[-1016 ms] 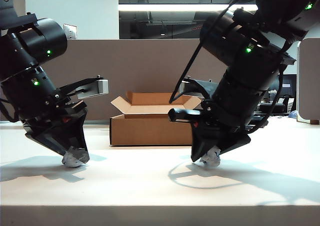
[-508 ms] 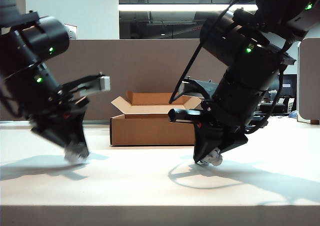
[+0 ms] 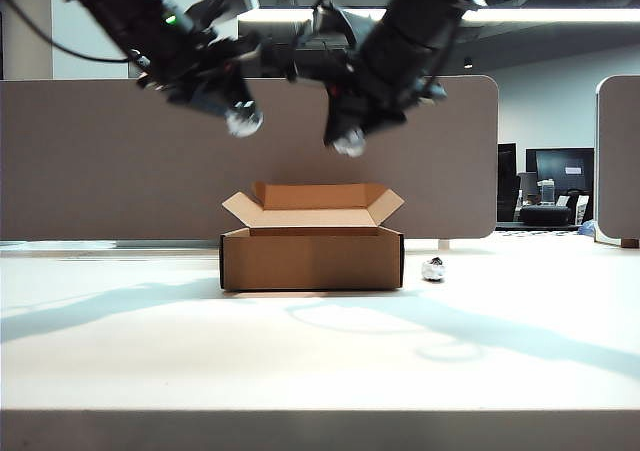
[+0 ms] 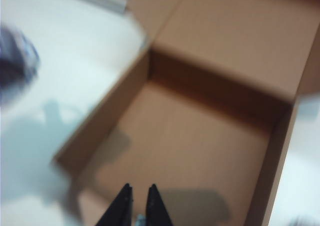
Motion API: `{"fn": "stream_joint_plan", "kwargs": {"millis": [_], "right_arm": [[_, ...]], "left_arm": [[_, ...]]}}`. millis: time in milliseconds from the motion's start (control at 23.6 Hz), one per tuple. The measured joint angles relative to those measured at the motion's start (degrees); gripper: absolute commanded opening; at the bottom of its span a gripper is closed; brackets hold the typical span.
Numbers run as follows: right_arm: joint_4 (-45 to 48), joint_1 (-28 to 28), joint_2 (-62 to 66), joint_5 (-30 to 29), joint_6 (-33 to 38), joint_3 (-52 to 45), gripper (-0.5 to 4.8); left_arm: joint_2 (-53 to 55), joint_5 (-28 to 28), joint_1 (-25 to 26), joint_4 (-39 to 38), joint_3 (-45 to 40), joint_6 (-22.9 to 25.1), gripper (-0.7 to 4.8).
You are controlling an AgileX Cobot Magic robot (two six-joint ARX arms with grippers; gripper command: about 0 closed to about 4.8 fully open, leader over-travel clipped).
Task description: Pick up all the paper balls on the table and put them in the paper box.
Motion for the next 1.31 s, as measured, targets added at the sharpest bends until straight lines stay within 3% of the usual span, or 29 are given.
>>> {"fn": "stream_joint_plan", "kwargs": {"millis": [296,381,423,508,592,846,973,1312], "right_arm": [[-5.9,-4.3,11.1,0.1,-0.1,16.1,0.61],[-6.5,-5.3,13.0,0.0,-0.2,17.6,1.02],[-6.6,-5.7,13.6,-0.5,-0.3,17.6,1.72],[-6.9,-6.7,15.0,-2.4,-0.3,17.4,2.09],[-6.2,-6.8,16.1,-2.9,-0.3,17.5,2.26],[-6.1,-7.1,16.9,-3.9,-0.7,17.5,2.31],[-9.9,-8.7,16.7,3.2,-2.2,17.7,2.31],[-16.3,-14.0,17.2,4.7,-2.7,17.6,2.30]], "left_arm": [[10.4,-0.4,0.0,-3.8,12.9,-0.8,0.86],[11.4,-0.5,0.0,-4.3,13.6,-0.8,0.96],[11.6,-0.4,0.0,-4.5,13.6,-0.8,1.34],[12.4,-0.4,0.0,-4.3,13.6,-0.8,1.88],[13.3,-0.4,0.0,-3.8,13.6,-0.8,1.88],[14.3,-0.3,0.0,-4.4,13.6,-0.9,1.87],[13.9,-0.3,0.0,-4.9,13.6,-0.9,1.87],[13.2,-0.3,0.0,-6.2,13.7,-0.9,1.87]]}}
